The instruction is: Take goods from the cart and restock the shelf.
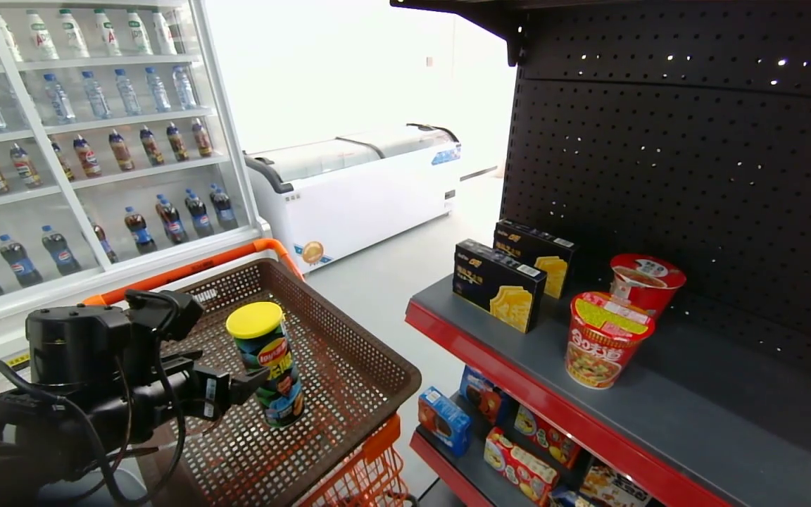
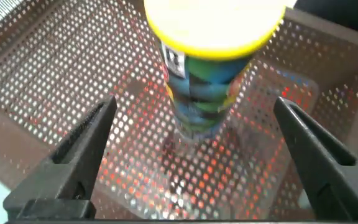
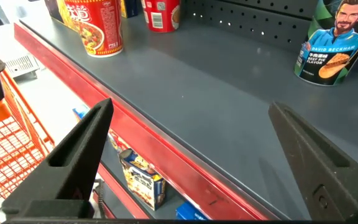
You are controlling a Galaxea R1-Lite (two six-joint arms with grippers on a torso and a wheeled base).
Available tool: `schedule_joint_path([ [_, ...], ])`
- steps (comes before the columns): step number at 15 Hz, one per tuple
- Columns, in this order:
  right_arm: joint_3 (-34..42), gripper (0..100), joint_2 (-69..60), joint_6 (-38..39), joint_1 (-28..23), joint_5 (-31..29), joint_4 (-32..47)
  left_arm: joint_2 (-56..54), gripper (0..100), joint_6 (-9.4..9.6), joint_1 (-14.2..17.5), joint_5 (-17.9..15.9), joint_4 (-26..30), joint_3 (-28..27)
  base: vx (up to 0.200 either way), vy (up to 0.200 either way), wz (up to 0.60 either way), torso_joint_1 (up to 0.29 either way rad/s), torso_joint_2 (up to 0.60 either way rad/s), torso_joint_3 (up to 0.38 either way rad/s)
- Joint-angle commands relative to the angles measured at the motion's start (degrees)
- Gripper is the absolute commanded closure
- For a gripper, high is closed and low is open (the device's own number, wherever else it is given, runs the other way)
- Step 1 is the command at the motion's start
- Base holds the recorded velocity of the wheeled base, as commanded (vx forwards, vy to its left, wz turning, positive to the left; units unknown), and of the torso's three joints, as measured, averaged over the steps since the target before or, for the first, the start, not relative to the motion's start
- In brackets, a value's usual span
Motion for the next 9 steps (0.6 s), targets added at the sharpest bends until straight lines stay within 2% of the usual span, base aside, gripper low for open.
schedule_joint_path([
  [1,0.01,0,0.07,0.00,-0.02,0.01,0.00,7.03,0,0.02,0.39,0.12,-5.72,0.43,0.000,0.000,0.00,0.000,0.00,0.000],
  [5,0.01,0,0.07,0.00,-0.02,0.01,0.00,14.15,0,-0.07,0.13,0.12,-19.87,3.33,0.000,0.000,0.00,0.000,0.00,0.000],
  [7,0.01,0,0.07,0.00,-0.02,0.01,0.00,16.17,0,-0.42,0.13,0.12,-23.04,3.51,0.000,0.000,0.00,0.000,0.00,0.000],
  [9,0.01,0,0.07,0.00,-0.02,0.01,0.00,17.49,0,-1.83,0.21,0.03,-25.94,3.59,0.000,0.000,0.00,0.000,0.00,0.000],
])
